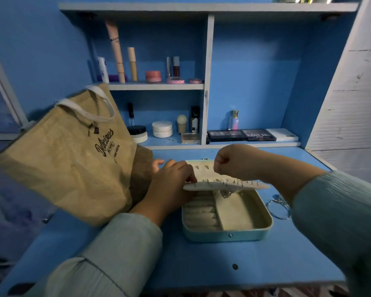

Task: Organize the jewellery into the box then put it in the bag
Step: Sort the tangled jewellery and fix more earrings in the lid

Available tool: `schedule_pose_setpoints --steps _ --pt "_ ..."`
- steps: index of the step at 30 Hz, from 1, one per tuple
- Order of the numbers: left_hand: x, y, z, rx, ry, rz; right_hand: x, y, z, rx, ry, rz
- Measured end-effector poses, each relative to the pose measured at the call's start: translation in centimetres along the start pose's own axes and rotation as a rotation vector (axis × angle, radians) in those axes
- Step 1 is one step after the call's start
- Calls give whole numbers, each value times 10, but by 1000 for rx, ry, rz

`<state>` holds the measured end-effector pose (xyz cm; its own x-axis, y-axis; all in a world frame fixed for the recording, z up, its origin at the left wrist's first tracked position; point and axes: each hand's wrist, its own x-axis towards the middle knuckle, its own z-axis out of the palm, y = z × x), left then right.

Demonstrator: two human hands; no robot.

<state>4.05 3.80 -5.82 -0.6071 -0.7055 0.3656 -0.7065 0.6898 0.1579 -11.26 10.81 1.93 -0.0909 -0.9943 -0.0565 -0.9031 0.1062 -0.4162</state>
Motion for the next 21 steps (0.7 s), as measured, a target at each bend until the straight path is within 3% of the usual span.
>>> schedule_pose_setpoints --steps 9,21 --pt "0 -5 5 -60 70 35 34 -7 14 -49 -185 44" --pt "-1 -7 9 -122 137 14 41 -6 13 -104 -234 65"
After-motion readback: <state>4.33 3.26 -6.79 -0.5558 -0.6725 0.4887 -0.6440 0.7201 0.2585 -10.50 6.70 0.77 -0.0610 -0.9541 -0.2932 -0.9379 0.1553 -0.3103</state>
